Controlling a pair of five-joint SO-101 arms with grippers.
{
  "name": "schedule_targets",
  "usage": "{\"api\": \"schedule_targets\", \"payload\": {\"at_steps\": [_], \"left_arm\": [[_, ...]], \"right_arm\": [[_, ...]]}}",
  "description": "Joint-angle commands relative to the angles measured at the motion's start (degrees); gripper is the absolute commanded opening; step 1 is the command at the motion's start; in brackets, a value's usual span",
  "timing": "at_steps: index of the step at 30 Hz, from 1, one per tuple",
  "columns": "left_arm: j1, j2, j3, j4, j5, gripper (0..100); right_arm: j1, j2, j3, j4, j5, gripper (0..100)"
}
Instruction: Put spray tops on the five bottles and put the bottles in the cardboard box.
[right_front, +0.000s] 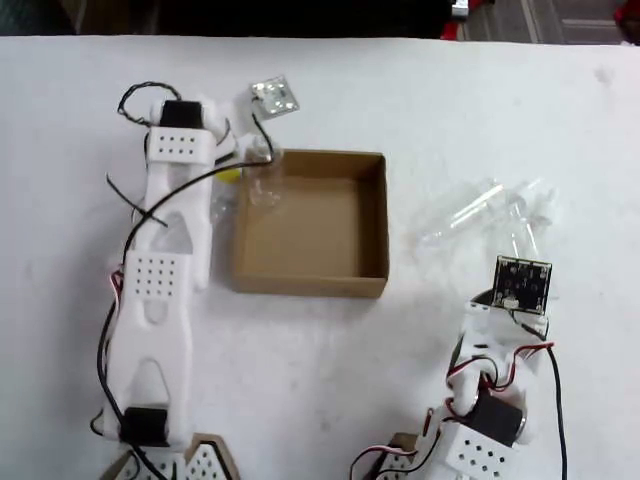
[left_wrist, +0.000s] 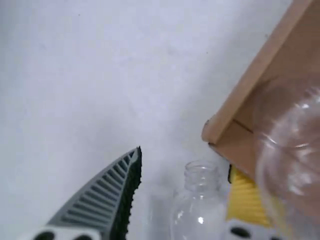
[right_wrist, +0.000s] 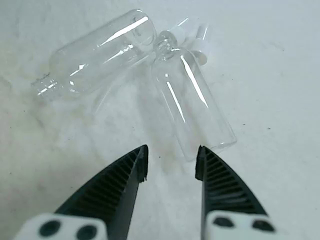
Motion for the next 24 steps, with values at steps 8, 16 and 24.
{"api": "schedule_targets", "payload": {"at_steps": [8,16,24], "left_arm": [[0.48,-0.22,-0.97,-0.62,-0.7,25],[0.22,0.4,-0.44,-0.35,-0.79,11],[-0.31,0.22,-0.97,2.99,-0.7,22]], "right_arm": [[-0.66,-0.13,0.44,0.22,0.18,14.2],[-0.66,-0.13,0.44,0.22,0.18,14.2],[-0.66,-0.13,0.44,0.22,0.18,14.2]]}}
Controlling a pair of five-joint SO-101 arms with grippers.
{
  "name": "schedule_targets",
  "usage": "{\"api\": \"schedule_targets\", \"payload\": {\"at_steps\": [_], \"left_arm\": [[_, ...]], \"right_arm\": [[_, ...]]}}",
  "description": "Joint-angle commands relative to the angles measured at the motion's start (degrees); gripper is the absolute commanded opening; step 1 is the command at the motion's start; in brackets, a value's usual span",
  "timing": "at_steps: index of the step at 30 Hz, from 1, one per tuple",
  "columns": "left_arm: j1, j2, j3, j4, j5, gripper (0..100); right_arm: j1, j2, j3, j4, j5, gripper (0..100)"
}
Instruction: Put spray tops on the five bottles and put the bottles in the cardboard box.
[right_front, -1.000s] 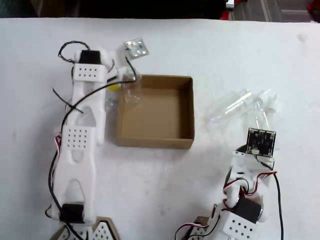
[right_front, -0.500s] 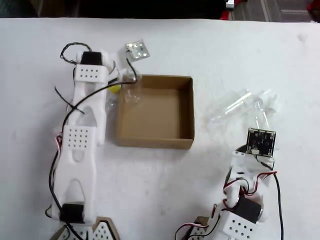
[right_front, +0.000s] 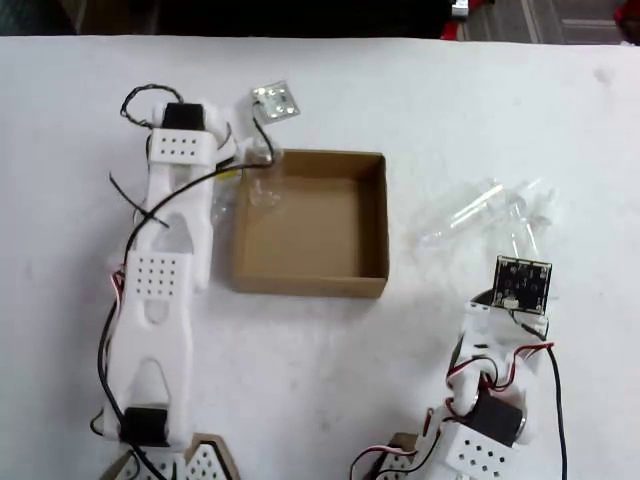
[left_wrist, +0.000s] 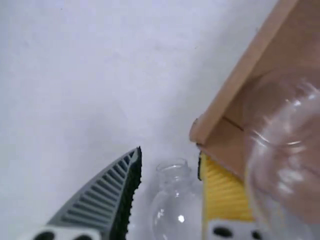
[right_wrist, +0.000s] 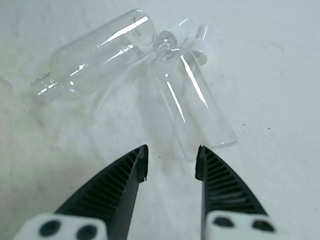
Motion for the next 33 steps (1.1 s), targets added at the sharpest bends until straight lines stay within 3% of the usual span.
{"api": "schedule_targets", "payload": {"at_steps": [1,6,19,33], "left_arm": [[-0.48,-0.84,-1.05,1.93,-0.53,24],[-2.07,-0.4,-0.53,1.85,-0.7,28],[-1.98,0.75,-1.05,2.02,-0.7,14],[0.84,-0.92,-1.23,5.8,-0.26,13]], "right_arm": [[-0.66,-0.13,0.44,0.22,0.18,14.2],[-0.66,-0.13,0.44,0.22,0.18,14.2],[-0.66,-0.13,0.44,0.22,0.18,14.2],[-0.66,-0.13,0.44,0.22,0.18,14.2]]}}
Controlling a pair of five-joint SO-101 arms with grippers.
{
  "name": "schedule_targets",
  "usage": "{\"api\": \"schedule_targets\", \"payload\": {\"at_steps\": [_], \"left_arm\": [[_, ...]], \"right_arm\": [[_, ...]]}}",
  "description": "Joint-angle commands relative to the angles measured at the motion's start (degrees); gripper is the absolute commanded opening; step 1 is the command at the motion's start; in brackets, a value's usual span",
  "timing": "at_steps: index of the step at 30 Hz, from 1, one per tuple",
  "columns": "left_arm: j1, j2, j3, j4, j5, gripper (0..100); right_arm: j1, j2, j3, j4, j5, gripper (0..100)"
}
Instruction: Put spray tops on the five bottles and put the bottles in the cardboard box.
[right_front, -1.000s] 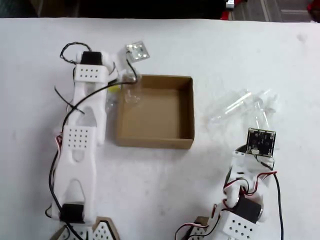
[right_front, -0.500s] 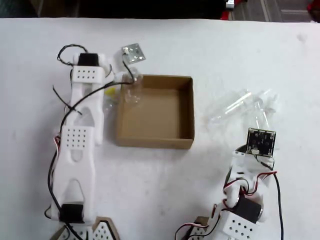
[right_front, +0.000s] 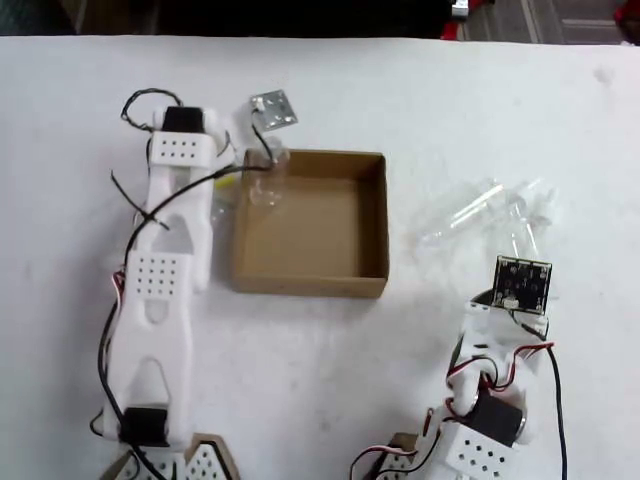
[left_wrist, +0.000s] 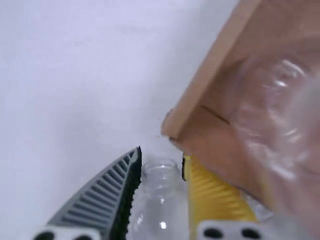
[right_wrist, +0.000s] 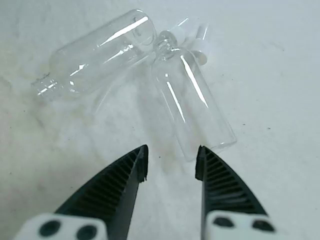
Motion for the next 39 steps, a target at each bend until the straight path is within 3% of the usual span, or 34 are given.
{"api": "schedule_targets", "payload": {"at_steps": [1,5,9,20,25,31,39], "left_arm": [[0.92,-3.21,-1.23,2.9,-0.26,13],[0.13,-5.32,-1.14,3.6,-0.26,12],[0.04,-6.11,-1.14,4.13,-0.26,1],[1.19,-8.92,-7.82,14.42,-0.09,2],[0.4,-11.65,-15.56,14.15,12.57,2],[0.13,-16.84,-15.38,14.33,29.98,2],[-0.66,-24.75,-15.12,14.42,33.76,2]], "right_arm": [[-0.66,-0.13,0.44,0.22,0.18,14.2],[-0.66,-0.13,0.44,0.22,0.18,14.2],[-0.66,-0.13,0.44,0.22,0.18,14.2],[-0.66,-0.13,0.53,0.22,0.18,14.2],[-0.66,-0.13,0.53,0.22,0.18,14.2],[-0.66,-0.13,0.53,0.22,0.18,14.2],[-0.57,-0.04,0.53,0.22,0.18,14.2]]}}
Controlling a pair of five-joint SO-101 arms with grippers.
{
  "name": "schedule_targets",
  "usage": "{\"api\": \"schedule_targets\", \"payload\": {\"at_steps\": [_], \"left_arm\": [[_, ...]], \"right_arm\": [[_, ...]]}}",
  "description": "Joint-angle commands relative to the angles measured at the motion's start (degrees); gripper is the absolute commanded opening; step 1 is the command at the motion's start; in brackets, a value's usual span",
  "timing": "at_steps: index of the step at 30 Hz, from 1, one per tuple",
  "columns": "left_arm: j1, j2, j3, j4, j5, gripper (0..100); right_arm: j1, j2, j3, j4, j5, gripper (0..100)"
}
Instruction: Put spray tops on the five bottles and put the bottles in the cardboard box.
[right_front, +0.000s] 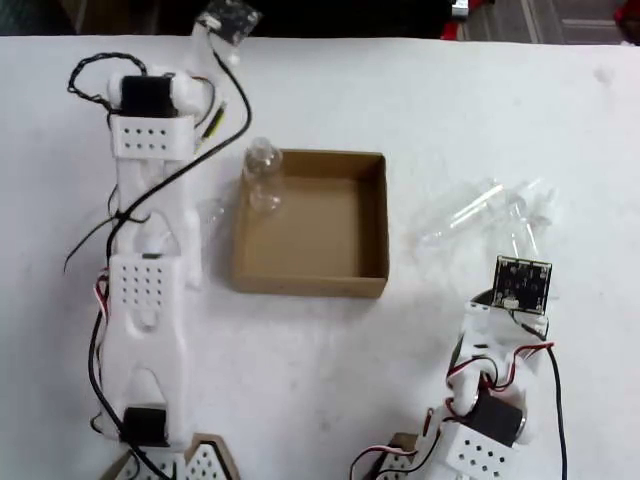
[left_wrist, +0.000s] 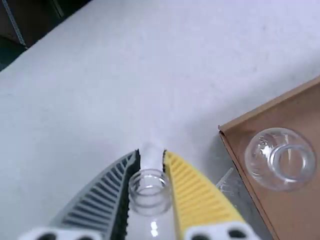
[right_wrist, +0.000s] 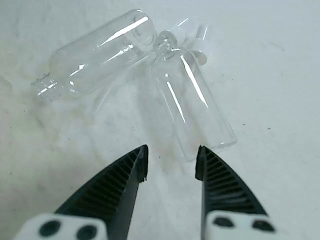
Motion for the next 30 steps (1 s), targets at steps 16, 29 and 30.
{"api": "schedule_targets", "payload": {"at_steps": [16,29,30], "left_arm": [[-3.47,-25.1,-0.35,0.79,8.18,2],[3.82,-69.93,58.73,-2.11,8.35,2],[4.35,-73.89,64.62,-5.1,8.35,2]], "right_arm": [[-0.57,-0.04,0.53,0.22,0.18,14.2],[-0.57,-0.04,0.53,0.22,0.18,14.2],[-0.57,-0.04,0.53,0.22,0.18,14.2]]}}
